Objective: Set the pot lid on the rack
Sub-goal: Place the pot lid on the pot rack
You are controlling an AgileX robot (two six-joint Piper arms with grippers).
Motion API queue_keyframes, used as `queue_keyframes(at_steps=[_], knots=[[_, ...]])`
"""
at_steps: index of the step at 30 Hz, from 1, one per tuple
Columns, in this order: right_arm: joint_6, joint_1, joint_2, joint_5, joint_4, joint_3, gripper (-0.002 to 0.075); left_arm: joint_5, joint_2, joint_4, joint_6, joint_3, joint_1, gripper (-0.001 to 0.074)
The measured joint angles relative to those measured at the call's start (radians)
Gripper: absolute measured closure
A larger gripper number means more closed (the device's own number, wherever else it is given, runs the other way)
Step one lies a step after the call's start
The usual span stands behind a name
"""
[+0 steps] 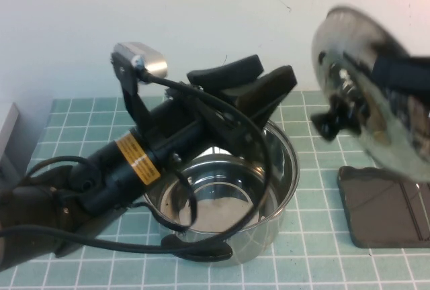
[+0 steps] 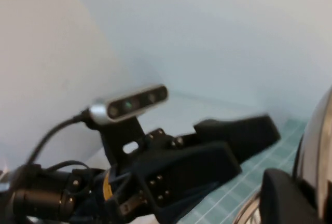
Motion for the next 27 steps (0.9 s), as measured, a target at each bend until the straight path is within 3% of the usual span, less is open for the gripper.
queue_keyframes(at_steps=[3, 5, 7, 10, 13, 18, 27], knots=[[-0.021, 0.000, -0.058, -0.015, -0.042, -0.075, 0.0699, 0.000, -0.036, 0.071, -0.019, 0.000, 0.062, 0.0241], [-0.021, 0.000, -0.103, -0.045, -0.117, -0.114, 0.0699, -0.001, -0.068, 0.128, -0.046, 0.000, 0.113, 0.0290], [-0.002, 0.000, -0.144, -0.085, -0.195, -0.129, 0.0699, 0.016, -0.103, 0.193, -0.070, 0.000, 0.168, 0.0387], [0.065, 0.000, -0.184, -0.159, -0.319, -0.131, 0.0699, 0.098, -0.177, 0.322, -0.093, 0.000, 0.240, 0.0602], [0.123, 0.000, -0.192, -0.222, -0.392, -0.108, 0.0699, 0.238, -0.250, 0.475, -0.151, 0.000, 0.283, 0.0698], [0.116, 0.000, -0.149, -0.325, -0.354, -0.026, 0.0699, 0.416, -0.334, 0.653, -0.270, 0.000, 0.298, 0.0729], [0.001, 0.000, -0.035, -0.405, -0.185, 0.063, 0.0699, 0.427, -0.356, 0.782, -0.351, 0.000, 0.300, 0.0733]])
